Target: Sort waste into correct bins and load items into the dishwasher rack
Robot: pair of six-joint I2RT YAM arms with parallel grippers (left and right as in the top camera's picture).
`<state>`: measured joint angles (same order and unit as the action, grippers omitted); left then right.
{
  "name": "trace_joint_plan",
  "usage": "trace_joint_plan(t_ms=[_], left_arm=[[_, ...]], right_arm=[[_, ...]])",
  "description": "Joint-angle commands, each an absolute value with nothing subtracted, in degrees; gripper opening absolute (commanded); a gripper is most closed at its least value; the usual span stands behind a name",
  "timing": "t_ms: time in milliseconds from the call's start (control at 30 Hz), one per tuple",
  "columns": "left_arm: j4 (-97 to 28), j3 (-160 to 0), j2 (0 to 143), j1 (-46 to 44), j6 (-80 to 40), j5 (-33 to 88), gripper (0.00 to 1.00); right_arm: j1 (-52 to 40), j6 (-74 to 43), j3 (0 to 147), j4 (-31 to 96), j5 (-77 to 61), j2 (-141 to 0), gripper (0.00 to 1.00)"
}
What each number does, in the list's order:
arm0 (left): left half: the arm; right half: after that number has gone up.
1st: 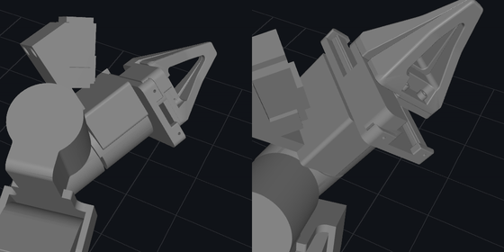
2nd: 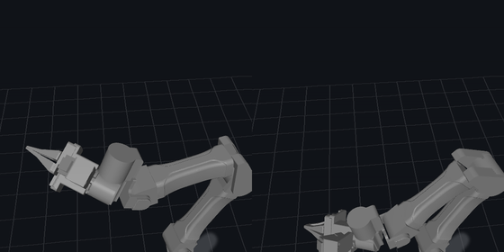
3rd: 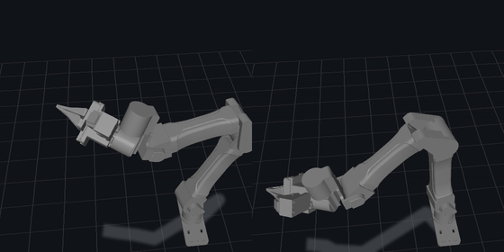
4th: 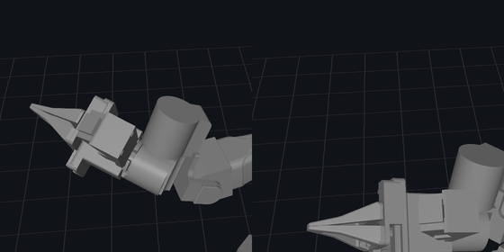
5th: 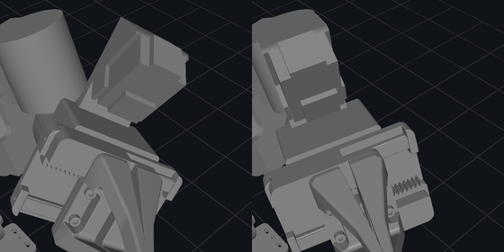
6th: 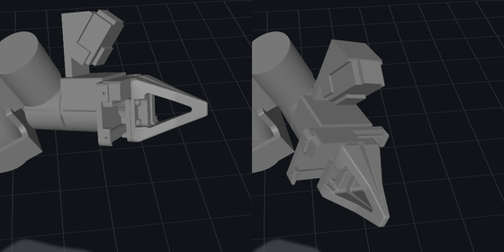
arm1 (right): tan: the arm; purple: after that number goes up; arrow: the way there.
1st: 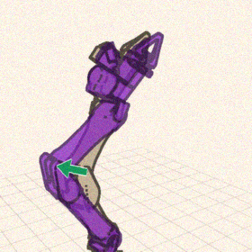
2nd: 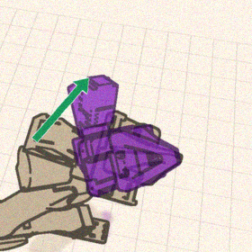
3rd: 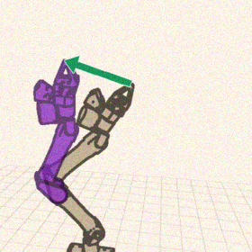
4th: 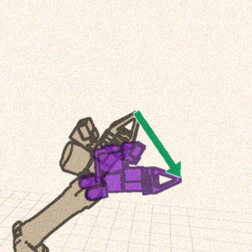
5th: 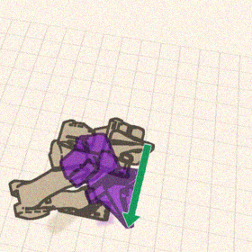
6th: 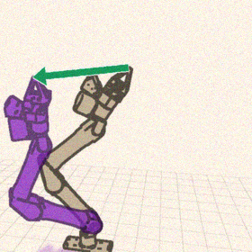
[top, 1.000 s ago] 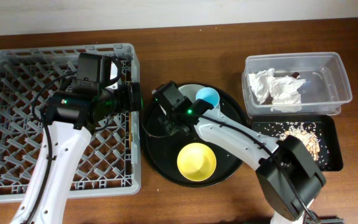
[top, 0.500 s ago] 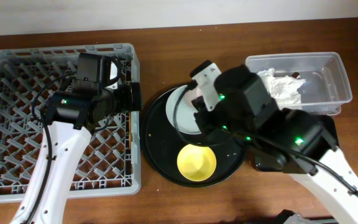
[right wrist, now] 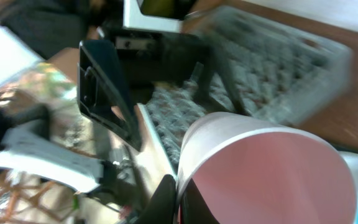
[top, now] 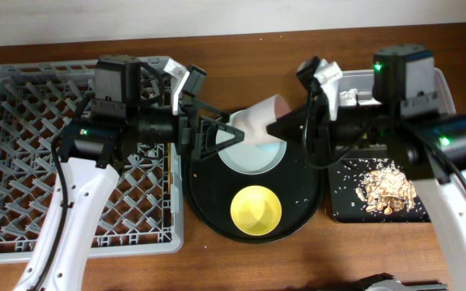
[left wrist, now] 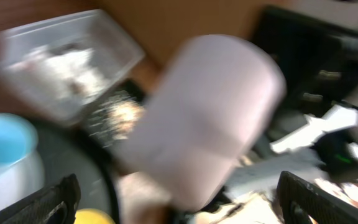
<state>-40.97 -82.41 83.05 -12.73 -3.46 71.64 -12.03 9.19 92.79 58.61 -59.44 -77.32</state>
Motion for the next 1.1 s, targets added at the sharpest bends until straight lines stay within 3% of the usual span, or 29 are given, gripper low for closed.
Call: trace_joint_plan(t_ms=[0,100,133,333,400,467,533,733,900,1067], left_arm=[[-39.2,-82.9,83.0,-12.6,-1.6,87.5,0.99],[-39.2,-82.9,83.0,-12.6,-1.7,87.5,0.9],[-39.2,-82.9,83.0,-12.6,-1.7,87.9,0.82],[-39.2,-82.9,83.0,-12.6,-1.6,88.8,0.78],[-39.0,-82.9,83.0,-12.6,-1.6,88.8,0.7],[-37.8,-82.9,83.0,-12.6,-1.6,88.7,0.46],[-36.4,-82.9,83.0,-12.6,-1.7,88.7,0.41],[-35.1,-82.9,83.0,-11.5,-1.7,88.1,0.33],[-35.2,-82.9,83.0,-8.0,-1.7,86.1,0.3],[-44.2,-82.9,83.0,-3.9,-3.0,62.5,0.28]], right_arm=[[-11.6,11.8,92.9,54.2,-76.2,-80.0,0.04],[-11.6,11.8,92.9,49.5,-80.0,-80.9,0.04],[-11.6,11.8,92.9,48.6,-79.9,-81.1,0.04],[-11.6,11.8,92.9,48.2,-76.0,-81.8,0.04],[-11.6,11.8,92.8,48.4,-75.9,-81.9,0.04],[-11.6,11.8,92.8,48.9,-75.8,-81.9,0.04],[-11.6,11.8,92.8,49.2,-75.8,-81.9,0.05],[-10.5,10.6,92.8,46.2,-73.9,-81.9,0.29],[-4.8,-2.8,92.8,35.1,-78.3,-81.8,0.32],[-4.8,-1.4,92.8,52.8,-64.4,-81.9,0.33]])
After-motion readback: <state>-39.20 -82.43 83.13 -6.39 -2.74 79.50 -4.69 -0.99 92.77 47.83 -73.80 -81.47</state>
